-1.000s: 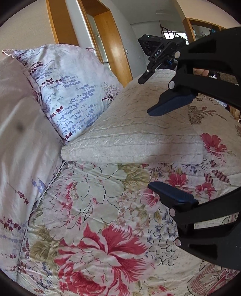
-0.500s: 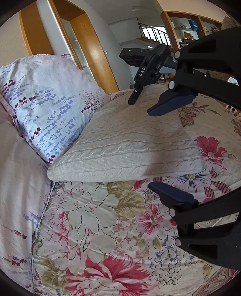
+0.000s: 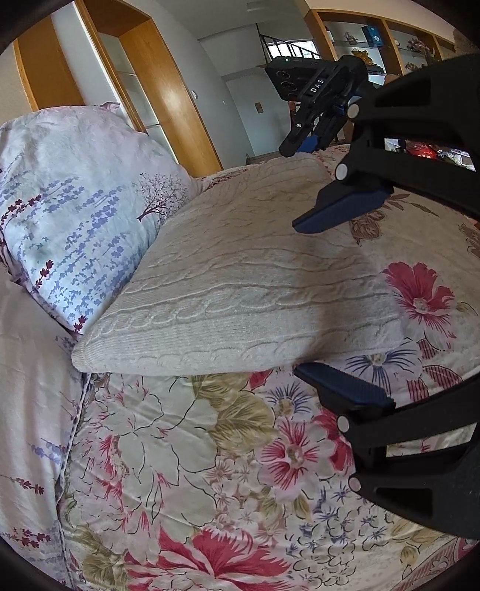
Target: Fold small clothes
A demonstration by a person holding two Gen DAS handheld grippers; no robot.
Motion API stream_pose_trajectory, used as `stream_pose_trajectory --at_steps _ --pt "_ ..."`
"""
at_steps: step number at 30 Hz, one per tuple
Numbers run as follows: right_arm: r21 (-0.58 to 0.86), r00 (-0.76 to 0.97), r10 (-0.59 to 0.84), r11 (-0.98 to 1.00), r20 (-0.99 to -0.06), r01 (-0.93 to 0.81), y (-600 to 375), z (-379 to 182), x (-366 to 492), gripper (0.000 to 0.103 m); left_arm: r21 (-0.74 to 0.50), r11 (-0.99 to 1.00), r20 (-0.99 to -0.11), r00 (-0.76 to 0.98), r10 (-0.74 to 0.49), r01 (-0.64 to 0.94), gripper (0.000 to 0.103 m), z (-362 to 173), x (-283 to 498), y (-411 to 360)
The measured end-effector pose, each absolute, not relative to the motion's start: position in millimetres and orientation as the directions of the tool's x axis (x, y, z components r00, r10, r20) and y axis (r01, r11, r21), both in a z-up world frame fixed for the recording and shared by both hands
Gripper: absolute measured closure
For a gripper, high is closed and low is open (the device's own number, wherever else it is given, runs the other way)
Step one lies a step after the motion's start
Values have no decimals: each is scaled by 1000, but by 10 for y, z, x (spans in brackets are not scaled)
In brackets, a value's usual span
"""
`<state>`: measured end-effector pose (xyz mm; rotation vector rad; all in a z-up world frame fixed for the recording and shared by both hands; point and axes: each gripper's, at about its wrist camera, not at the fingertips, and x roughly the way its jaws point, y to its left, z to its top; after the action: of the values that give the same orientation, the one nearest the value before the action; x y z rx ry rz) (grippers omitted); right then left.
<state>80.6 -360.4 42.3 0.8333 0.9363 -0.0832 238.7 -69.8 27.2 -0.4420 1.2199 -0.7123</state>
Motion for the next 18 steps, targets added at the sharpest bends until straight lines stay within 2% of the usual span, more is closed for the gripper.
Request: stream_pose_trajectory --at_steps 2,4,5,7,8,10,12,15,18 --pt "595 609 289 704 -739 388 -3526 399 839 61 -645 717 -703 164 -692 265 36 253 2373 -751" --pt "562 589 278 735 -759 378 -3449 379 860 80 -625 731 -720 159 -676 274 43 225 2356 -801" --pt "542 574 268 749 -774 381 -3425 369 874 83 -619 736 -727 156 -669 274 46 207 2349 -812" --pt "533 581 253 756 -774 380 -3420 385 859 91 -621 740 -734 142 -664 258 57 152 2345 -814" --pt "531 591 243 757 -769 380 -3427 409 847 92 -626 738 -731 140 -668 252 59 136 2342 -804" --pt "536 627 218 755 -748 377 -3457 507 795 93 -635 731 -723 140 -676 250 72 137 2339 -777" --pt "540 651 202 754 -732 373 -3485 578 756 94 -651 716 -707 141 -693 253 78 166 2342 -736" --pt "531 664 180 760 -725 374 -3504 631 696 94 -675 687 -677 144 -722 270 81 237 2324 -674" --pt "457 619 139 798 -773 392 -3460 542 684 94 -658 689 -681 149 -717 305 82 266 2280 -654"
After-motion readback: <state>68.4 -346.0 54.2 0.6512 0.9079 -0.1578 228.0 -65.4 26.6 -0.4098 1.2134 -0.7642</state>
